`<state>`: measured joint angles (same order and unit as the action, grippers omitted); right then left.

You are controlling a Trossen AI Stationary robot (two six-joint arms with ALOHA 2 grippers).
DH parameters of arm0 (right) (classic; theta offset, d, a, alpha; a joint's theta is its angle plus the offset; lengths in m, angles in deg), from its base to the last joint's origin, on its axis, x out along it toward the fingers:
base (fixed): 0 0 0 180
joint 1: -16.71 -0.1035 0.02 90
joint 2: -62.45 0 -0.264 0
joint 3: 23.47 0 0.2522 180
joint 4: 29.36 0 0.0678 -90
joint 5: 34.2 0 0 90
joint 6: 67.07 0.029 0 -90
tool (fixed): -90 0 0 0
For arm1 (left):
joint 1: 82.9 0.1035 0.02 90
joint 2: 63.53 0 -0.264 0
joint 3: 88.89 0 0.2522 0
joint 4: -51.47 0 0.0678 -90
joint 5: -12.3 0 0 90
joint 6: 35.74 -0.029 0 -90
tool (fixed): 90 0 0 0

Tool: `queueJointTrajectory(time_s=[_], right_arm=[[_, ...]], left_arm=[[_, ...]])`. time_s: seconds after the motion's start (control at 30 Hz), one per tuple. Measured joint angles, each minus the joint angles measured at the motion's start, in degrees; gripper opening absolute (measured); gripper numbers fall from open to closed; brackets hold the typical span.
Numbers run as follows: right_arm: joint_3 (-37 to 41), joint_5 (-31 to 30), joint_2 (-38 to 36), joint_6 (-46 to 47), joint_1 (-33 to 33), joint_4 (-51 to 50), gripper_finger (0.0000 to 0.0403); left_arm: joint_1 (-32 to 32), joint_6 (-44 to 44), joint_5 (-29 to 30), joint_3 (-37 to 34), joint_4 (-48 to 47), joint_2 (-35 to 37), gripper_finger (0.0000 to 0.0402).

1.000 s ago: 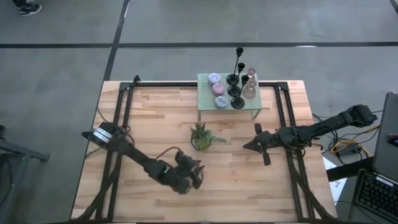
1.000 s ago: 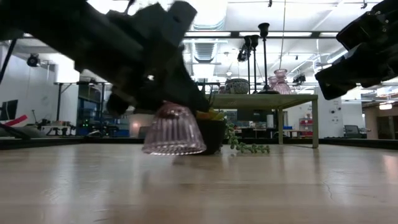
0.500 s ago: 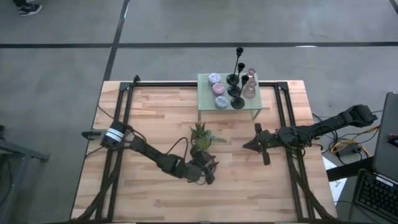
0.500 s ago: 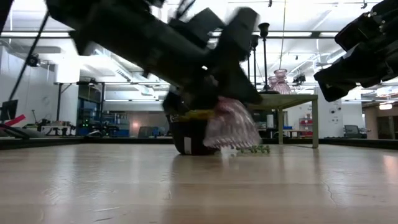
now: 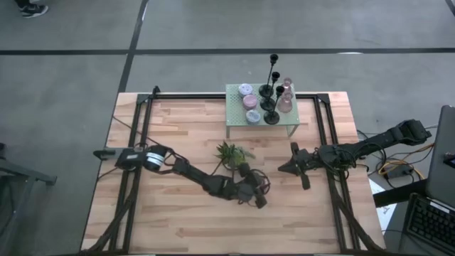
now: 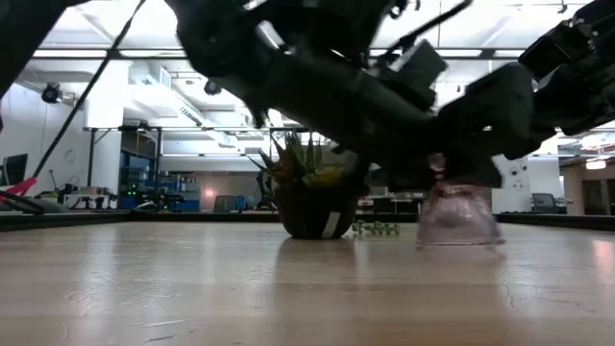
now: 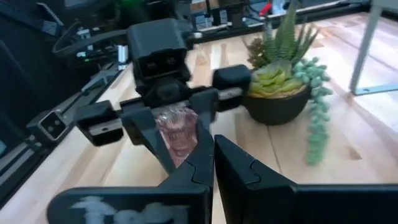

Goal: Pick & Place candle stick holders
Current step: Put the glass candle holder on the shelf

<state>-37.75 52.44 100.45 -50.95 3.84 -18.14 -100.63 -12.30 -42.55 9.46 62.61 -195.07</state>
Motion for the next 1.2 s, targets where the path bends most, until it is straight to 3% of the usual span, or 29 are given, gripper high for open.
queueJointTrajectory(time_s=[0.17, 0.37, 0.87, 1.2], right_arm=[[0.0, 2.2, -0.1, 0.0, 0.0, -0.4, 0.0009], [0.0, 2.5, -0.1, 0.0, 0.0, -0.6, 0.0009], [0.0, 5.0, 0.0, 0.5, 0.0, -0.8, 0.0009], [0.0, 6.8, -0.1, 3.2, 0.0, -0.5, 0.0009]], left_arm=[[1.1, -0.5, -5.2, 4.6, 0.6, -3.6, 0.0142], [1.2, 1.2, -5.5, 5.6, 0.0, -4.2, 0.0153], [1.1, 2.0, -6.0, 5.8, -0.4, -3.5, 0.0318], [1.1, -3.0, -9.8, 6.0, -1.2, 0.9, 0.0332]])
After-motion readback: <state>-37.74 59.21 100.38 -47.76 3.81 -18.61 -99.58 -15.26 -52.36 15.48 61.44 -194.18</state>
